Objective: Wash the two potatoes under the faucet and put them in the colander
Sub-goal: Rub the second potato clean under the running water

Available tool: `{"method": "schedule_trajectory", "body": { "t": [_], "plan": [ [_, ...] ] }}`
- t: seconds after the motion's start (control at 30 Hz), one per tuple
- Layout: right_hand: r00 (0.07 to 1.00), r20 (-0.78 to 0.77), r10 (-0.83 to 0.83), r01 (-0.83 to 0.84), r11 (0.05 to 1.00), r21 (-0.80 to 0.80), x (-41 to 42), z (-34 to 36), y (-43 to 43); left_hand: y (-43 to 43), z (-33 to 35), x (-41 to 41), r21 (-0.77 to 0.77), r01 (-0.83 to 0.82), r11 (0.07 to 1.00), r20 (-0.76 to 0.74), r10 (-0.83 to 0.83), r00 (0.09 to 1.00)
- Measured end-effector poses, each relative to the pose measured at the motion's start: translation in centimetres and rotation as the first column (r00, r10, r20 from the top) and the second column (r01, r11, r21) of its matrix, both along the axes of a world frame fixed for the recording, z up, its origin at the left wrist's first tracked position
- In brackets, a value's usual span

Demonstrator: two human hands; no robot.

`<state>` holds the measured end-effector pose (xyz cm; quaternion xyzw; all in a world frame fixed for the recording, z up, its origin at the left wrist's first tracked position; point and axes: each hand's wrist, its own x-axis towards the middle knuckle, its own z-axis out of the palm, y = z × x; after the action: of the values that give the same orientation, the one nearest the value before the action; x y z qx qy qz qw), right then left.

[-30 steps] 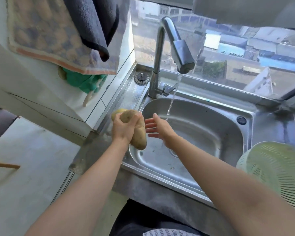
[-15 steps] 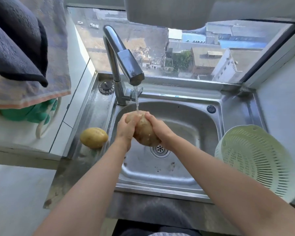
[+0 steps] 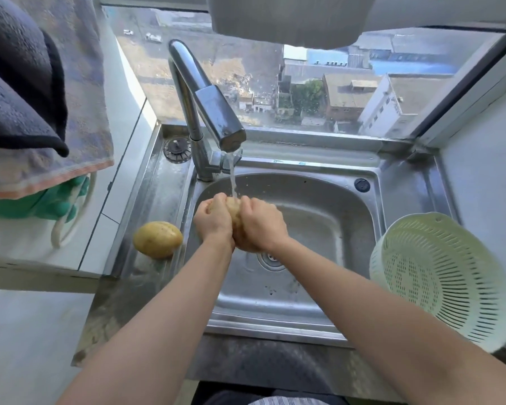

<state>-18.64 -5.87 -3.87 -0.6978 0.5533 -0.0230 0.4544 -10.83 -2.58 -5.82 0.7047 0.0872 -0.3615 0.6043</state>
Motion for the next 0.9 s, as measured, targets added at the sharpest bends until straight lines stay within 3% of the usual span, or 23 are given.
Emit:
{"method": "schedule_trajectory", "body": {
  "t": [0.07, 0.1, 0.2, 0.23, 0.3, 0.37, 0.43, 0.63, 0.77, 0.9],
  "plan": [
    [0.995, 0.023, -0.098, 0.086, 0.951, 0.298, 0.1, -0.1, -1.3, 0.3, 0.5, 0.0, 0.029, 0.001, 1.0, 0.089, -0.004, 0.996],
    [0.996, 0.033, -0.084, 0.07, 0.949, 0.307, 0.1, 0.1, -1.1, 0.4, 0.8, 0.1, 0.032, -0.011, 0.999, 0.1, 0.007, 0.995],
    [0.997, 0.065, 0.032, -0.03, 0.999, -0.02, 0.2, 0.2, 0.2, 0.5, 1.1, 0.7, 0.01, -0.076, 0.997, 0.075, 0.075, 0.994],
    [0.997, 0.079, 0.025, -0.023, 0.999, -0.037, 0.2, 0.3, 0.2, 0.5, 1.1, 0.7, 0.013, -0.065, 0.998, 0.082, 0.064, 0.995],
    [0.99, 0.121, -0.069, 0.045, 0.98, 0.193, 0.4, 0.3, -0.6, 0.6, 1.0, 0.4, 0.015, 0.001, 1.0, 0.12, -0.003, 0.993],
    [0.979, 0.139, -0.15, 0.066, 0.874, 0.481, -0.2, 0.4, -1.5, 1.0, 1.1, 0.1, 0.007, 0.032, 0.999, 0.116, -0.033, 0.993],
    [0.972, 0.198, -0.128, -0.01, 0.818, 0.576, -1.0, 0.0, -1.9, 1.3, 0.9, 0.5, 0.003, 0.037, 0.999, 0.096, -0.037, 0.995],
    [0.918, 0.245, -0.31, 0.122, 0.812, 0.571, 0.0, -0.1, -1.0, 1.2, 0.9, 0.5, -0.036, 0.098, 0.995, 0.145, -0.092, 0.985],
    [0.922, 0.27, -0.278, 0.019, 0.728, 0.685, -0.7, -0.8, -1.1, 2.0, 0.3, 1.7, -0.055, 0.088, 0.995, 0.151, -0.079, 0.985],
    [0.928, 0.21, -0.308, 0.122, 0.783, 0.61, 0.5, -1.1, -0.2, 2.8, 0.1, 0.8, -0.037, 0.093, 0.995, 0.132, -0.088, 0.987]
  ]
}}
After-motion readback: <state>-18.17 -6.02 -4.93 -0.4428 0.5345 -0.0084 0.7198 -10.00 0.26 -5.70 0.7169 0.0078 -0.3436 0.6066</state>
